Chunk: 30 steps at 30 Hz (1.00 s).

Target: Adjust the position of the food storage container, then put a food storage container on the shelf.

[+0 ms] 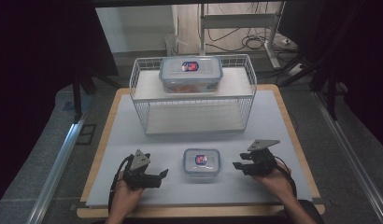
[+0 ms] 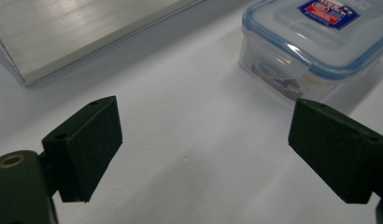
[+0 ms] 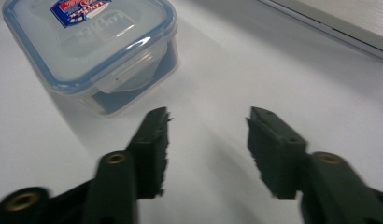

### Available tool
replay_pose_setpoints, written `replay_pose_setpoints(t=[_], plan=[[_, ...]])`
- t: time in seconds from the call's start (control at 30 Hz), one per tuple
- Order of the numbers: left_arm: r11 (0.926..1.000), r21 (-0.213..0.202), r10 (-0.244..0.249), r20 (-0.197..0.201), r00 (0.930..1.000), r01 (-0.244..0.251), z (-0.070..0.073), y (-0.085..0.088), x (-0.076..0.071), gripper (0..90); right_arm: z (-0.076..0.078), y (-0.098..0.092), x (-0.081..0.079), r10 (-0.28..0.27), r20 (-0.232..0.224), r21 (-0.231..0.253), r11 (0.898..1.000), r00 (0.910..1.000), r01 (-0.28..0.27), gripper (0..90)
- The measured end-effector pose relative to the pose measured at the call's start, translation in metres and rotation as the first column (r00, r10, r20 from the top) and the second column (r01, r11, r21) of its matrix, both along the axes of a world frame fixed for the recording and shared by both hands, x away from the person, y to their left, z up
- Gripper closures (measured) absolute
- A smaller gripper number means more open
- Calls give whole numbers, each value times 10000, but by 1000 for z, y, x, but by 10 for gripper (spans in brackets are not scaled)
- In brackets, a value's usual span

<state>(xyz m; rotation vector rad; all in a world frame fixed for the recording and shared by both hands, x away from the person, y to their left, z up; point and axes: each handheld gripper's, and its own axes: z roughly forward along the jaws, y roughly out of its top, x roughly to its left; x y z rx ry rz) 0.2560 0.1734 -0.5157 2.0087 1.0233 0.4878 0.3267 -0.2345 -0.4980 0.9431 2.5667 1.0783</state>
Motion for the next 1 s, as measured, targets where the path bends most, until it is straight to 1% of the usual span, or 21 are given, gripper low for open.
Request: replay_pose_setpoints(t=[0.07, 0.13, 0.17, 0.23, 0.3, 0.5, 0.6, 0.67, 0.8, 0.87, 0.9, 0.93, 1.0], plan=[[10000, -41, -30, -110, 9999, 30, 0, -1, 0, 95, -2, -1, -1, 44, 97, 60, 10000, 9999, -45, 385], [10000, 31, -58, -124, 9999, 58, -1, -1, 0, 88, -4, -2, -1, 154, 193, 149, 9998, 9997, -157, 329], [9999, 74, -71, -134, 9999, 72, -1, -2, 0, 84, -5, -2, -1, 181, 234, 165, 9997, 9996, -185, 315], [9998, 180, -121, -133, 9998, 123, -2, -3, 0, 72, -6, -2, 0, 202, 175, 293, 9994, 9996, -208, 285], [9996, 243, -139, -155, 9998, 142, -3, -4, 1, 68, -6, -2, 1, 204, 127, 395, 9990, 9997, -209, 264], [9997, 231, -114, -161, 9998, 118, -3, -4, 1, 62, -7, -1, 2, 185, 161, 361, 9992, 9997, -191, 236], [9999, 94, -50, -219, 9997, 52, -2, -4, 1, 58, -7, -1, 2, 185, 188, 301, 9994, 9997, -191, 230], [9999, -150, -36, -384, 9993, 30, -1, -3, 2, 55, -7, 0, 2, 178, 245, 237, 9995, 9995, -184, 223], [9999, -159, -9, -563, 9984, 0, -1, -2, 3, 50, -5, -1, 4, 43, 265, 326, 9995, 9996, -52, 202], [9999, -103, 28, -536, 9986, -33, 0, -2, 2, 40, -5, -1, 4, -53, 271, 329, 9994, 9996, 44, 185], [9999, -141, 29, -527, 9986, -36, 1, -3, 2, 39, -5, -1, 4, -96, 239, 348, 9994, 9997, 88, 173], [9998, -197, -36, -545, 9985, 25, 2, -2, 3, 37, -4, -1, 5, -118, 214, 373, 9992, 9997, 110, 164], [9986, -510, -188, -579, 9981, 158, 3, -2, 3, 24, -4, -1, 5, -152, 163, 367, 9992, 9998, 146, 144]])
